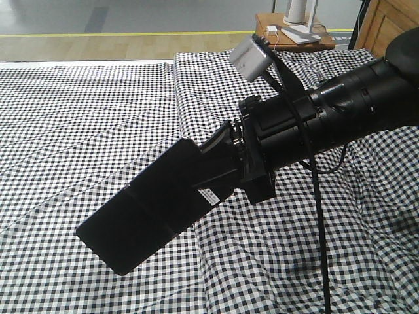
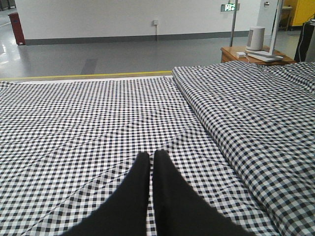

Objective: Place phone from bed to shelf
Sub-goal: 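Hold the phone raised in the right gripper while the base turns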

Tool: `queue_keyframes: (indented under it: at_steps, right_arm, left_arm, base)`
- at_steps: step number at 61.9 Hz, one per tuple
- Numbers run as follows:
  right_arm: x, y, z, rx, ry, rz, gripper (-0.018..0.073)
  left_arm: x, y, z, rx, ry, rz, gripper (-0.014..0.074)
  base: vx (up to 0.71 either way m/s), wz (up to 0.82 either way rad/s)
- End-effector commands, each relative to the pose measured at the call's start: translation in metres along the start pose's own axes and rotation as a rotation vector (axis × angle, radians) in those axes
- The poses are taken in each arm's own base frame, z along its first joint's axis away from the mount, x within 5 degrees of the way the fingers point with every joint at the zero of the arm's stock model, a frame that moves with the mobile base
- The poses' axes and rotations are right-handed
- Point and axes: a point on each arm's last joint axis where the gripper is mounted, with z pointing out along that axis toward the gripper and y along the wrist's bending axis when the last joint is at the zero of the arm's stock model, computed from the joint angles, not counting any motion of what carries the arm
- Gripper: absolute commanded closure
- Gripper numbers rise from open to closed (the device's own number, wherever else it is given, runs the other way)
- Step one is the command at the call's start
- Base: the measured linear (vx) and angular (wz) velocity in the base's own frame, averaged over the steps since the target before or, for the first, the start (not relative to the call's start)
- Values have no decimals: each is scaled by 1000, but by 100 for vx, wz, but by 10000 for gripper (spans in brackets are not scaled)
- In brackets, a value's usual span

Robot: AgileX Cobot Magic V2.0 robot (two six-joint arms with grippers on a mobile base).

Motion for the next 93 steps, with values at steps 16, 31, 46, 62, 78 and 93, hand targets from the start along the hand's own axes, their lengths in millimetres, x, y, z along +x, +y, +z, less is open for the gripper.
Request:
queue_keyframes:
  at_steps: [16,31,46,62,78,93]
  right_arm:
    - [-14,23,-11,-84,-71,-38,564]
    - [-14,23,-11,-84,-71,-39,564]
    - [-14,23,-11,-84,-71,-39,564]
    - [-14,23,-11,-84,-71,-39,564]
    - [-14,23,-11,-84,-71,-39,564]
    - [-14,23,-11,-84,-71,-39,564]
  left_arm:
    - [-7,1,-1,-7,-81,-9,596]
    - [-7,1,-1,-7,-81,-9,596]
    - [-7,1,-1,-7,-81,-9,596]
    - [-7,1,-1,-7,-81,-9,596]
    - [-7,1,-1,-7,-81,-9,596]
    - [-7,1,-1,-7,-81,-9,596]
  base:
    - [0,0]
    - [0,0]
    - [0,0]
    - [0,0]
    - [0,2]
    - [-1,4]
